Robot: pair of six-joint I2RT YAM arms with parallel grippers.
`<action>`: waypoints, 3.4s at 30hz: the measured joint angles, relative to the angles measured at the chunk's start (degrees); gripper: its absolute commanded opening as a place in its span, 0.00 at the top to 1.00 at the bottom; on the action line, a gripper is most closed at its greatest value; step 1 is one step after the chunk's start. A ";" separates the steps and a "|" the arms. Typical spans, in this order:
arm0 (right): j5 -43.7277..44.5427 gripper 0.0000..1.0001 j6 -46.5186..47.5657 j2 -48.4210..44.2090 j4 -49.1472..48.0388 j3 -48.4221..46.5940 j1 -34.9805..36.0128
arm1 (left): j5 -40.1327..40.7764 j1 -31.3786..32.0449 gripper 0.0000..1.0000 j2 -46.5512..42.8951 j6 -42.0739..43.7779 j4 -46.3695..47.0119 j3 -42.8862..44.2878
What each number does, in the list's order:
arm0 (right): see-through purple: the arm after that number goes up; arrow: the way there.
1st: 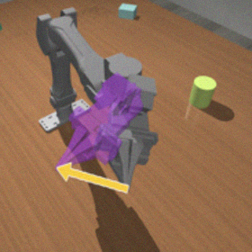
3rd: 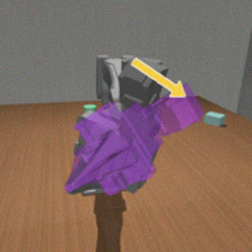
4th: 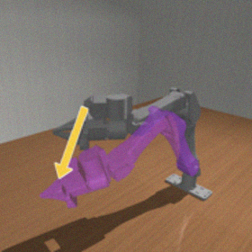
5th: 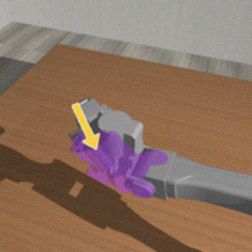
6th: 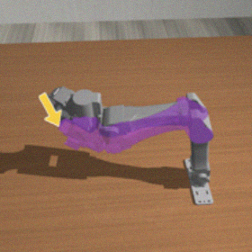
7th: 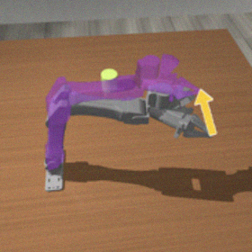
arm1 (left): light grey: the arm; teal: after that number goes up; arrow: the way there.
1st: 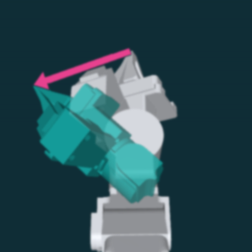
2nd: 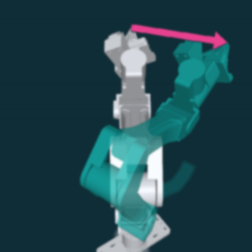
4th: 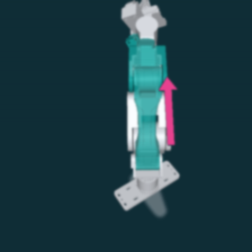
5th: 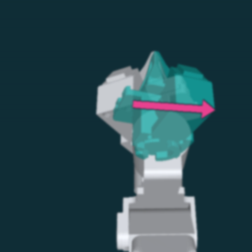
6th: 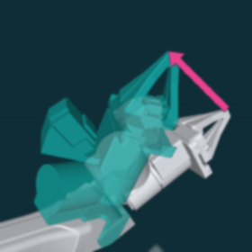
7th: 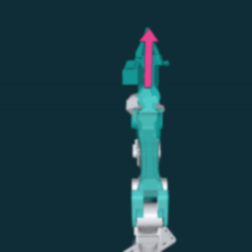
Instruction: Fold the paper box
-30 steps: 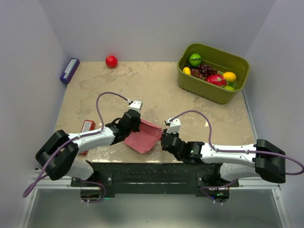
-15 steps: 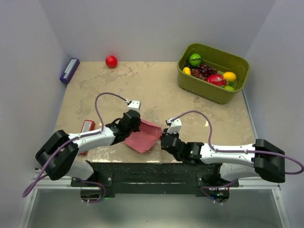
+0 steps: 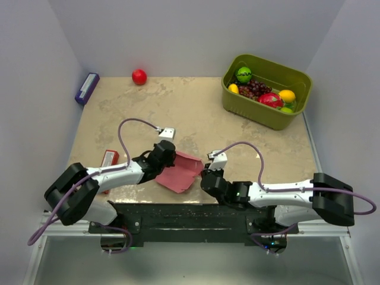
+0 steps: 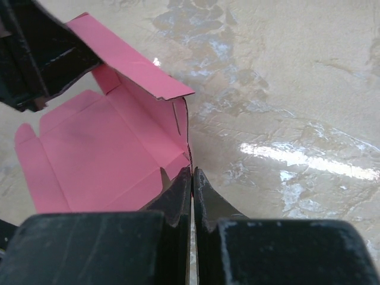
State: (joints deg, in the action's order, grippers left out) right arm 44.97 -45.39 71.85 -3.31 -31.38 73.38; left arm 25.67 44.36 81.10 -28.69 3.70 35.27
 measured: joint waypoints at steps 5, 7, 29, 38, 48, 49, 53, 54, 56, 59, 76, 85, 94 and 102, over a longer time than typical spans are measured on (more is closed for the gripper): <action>2.67 1.00 4.07 -0.02 -5.27 4.02 0.83 | -1.77 -0.42 0.43 -4.72 1.11 3.17 -4.31; 3.63 1.00 6.60 -0.02 -7.43 5.09 0.87 | -2.95 -0.83 0.34 -6.99 1.73 4.20 -5.64; 4.42 0.81 28.39 9.99 -30.47 10.82 0.85 | -29.05 -19.50 0.16 -25.88 2.32 0.94 -8.79; 4.81 0.40 27.12 9.94 -29.38 10.80 0.85 | -39.45 -23.85 0.20 -17.29 2.10 6.01 -8.17; 3.13 0.39 14.75 -10.40 -13.11 10.84 0.87 | -44.17 -23.89 0.29 -11.82 2.27 13.97 -8.13; 2.93 0.40 12.98 -13.38 -10.49 10.71 0.85 | -44.65 -23.89 0.31 -10.47 2.27 14.60 -8.13; 1.84 0.47 7.28 -17.77 -1.79 8.57 0.85 | -46.53 -23.89 0.35 -6.69 2.10 17.27 -8.13; 1.42 0.48 6.23 -17.84 0.07 7.78 0.87 | -47.08 -23.89 0.35 -5.90 1.99 17.99 -8.13; -0.31 0.54 4.76 -17.49 2.23 6.67 0.85 | -48.13 -23.89 0.36 -4.81 1.49 19.67 -8.13; -3.80 0.60 3.02 -15.41 2.91 5.73 0.87 | -49.99 -23.87 0.36 -3.41 0.55 22.99 -8.15; -8.98 0.63 1.44 -4.15 0.66 4.81 -5.51 | -51.32 -19.15 0.37 -8.52 -2.78 25.35 -13.44; -8.96 0.50 6.08 -9.11 1.05 4.81 -8.85 | -47.91 -17.77 0.35 -18.43 -4.96 20.06 -14.95; -10.78 0.41 1.73 -19.96 10.32 0.94 -8.92 | -41.75 -17.66 0.37 -20.61 -6.25 15.08 -15.04; -13.84 0.46 -2.38 -8.15 15.63 -14.21 -9.35 | -41.44 -17.66 0.44 -16.72 -6.75 15.63 -15.02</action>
State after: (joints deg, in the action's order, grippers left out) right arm 31.14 -47.77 63.70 12.32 -45.58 64.03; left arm -15.77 26.70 64.38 -35.44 19.33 20.25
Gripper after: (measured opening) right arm 0.557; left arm 0.588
